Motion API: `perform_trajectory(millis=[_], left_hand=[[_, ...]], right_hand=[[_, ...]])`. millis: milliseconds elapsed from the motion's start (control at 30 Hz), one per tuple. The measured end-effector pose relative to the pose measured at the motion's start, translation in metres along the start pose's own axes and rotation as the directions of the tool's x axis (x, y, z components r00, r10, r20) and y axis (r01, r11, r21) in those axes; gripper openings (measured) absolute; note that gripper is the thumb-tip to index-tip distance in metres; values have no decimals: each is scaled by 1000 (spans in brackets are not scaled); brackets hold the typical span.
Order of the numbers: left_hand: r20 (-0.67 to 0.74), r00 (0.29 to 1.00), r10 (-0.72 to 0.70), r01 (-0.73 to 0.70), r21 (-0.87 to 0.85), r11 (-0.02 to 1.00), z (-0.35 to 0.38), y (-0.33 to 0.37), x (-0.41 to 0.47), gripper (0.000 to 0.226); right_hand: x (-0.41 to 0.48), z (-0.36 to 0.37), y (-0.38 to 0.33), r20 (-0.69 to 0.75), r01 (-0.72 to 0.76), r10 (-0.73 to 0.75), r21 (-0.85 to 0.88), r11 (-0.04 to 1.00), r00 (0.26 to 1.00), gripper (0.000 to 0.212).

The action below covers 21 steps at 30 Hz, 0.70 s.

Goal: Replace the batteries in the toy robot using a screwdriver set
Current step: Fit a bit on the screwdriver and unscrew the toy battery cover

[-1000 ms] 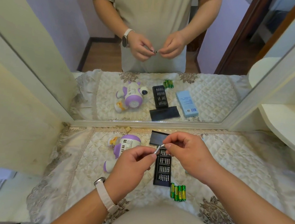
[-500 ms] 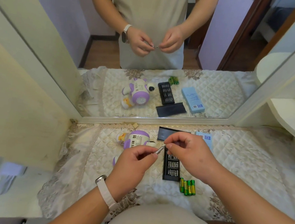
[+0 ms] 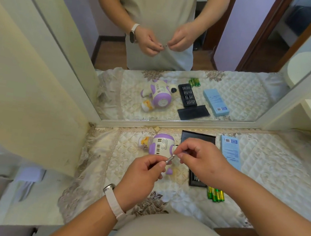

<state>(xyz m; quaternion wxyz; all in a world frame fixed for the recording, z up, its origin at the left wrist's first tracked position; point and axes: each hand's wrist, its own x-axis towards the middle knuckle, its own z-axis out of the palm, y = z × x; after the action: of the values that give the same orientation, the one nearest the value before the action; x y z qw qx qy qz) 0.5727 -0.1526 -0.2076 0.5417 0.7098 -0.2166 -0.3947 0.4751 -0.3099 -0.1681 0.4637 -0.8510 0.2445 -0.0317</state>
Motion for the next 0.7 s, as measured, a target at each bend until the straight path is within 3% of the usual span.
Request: perform_trajectory(millis=[133, 333, 500, 633, 700], left_hand=[[-2, 1000, 2, -2, 3, 1000, -12, -8, 2, 22], [-11, 999, 37, -37, 6, 999, -21, -9, 0, 29], [15, 986, 167, -166, 220, 961, -30, -16, 2, 26], [37, 954, 298, -290, 364, 885, -33, -20, 5, 13], [57, 931, 360, -345, 451, 823, -34, -21, 7, 18]], right_hand=[[6, 2, -9, 79, 51, -44, -88, 995, 996, 20], [15, 6, -16, 135, 8, 11, -142, 990, 991, 19], [20, 6, -20, 233, 67, -8, -245, 967, 972, 11], [23, 7, -20, 246, 59, 0, -232, 971, 969, 18], [23, 8, -17, 241, 29, 15, -182, 983, 971, 19]])
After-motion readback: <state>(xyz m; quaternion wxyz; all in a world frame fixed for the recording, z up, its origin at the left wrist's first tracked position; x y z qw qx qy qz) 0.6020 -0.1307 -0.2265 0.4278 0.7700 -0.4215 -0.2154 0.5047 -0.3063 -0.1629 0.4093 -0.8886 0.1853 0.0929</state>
